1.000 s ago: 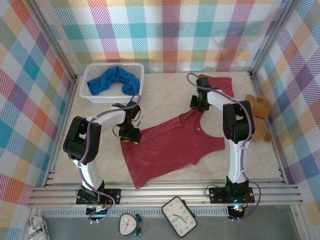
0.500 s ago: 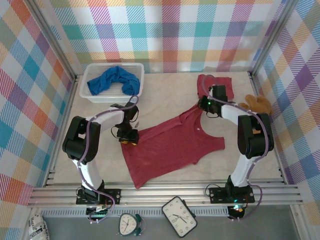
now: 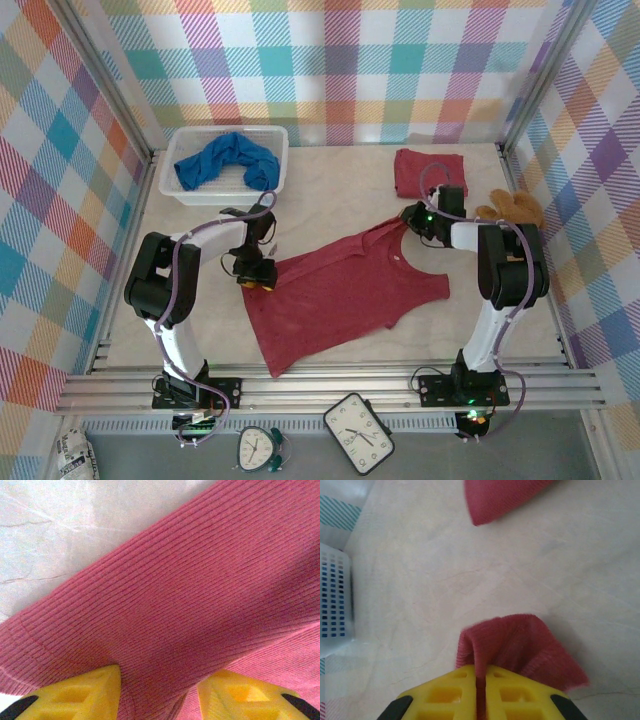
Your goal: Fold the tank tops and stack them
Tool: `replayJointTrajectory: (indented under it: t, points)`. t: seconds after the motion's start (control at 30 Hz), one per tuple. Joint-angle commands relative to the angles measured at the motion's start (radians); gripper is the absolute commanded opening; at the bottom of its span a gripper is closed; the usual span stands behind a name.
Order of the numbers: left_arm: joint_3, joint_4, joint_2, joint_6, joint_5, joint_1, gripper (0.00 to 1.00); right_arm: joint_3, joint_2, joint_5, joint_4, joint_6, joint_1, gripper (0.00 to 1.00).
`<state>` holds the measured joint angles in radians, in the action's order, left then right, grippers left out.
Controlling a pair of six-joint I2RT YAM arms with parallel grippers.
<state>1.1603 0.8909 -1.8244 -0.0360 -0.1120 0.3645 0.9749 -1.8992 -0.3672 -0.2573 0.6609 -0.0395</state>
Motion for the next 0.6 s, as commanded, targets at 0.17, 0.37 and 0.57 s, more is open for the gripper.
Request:
replayJointTrajectory:
  t: [0.17,0.37,0.57]
  points:
    - [-0.007,0.079,0.016,0.024,0.012,-0.013,0.44,0.053,-0.043,-0.014,0.176,-0.017,0.033,0.19]
    - [0.026,0.105,0.019,0.036,0.021,-0.017,0.44,0.082,-0.045,0.011,0.254,-0.031,0.039,0.24]
    - [0.056,0.148,0.055,0.044,0.005,-0.018,0.44,0.067,-0.029,-0.045,0.209,-0.014,0.074,0.28]
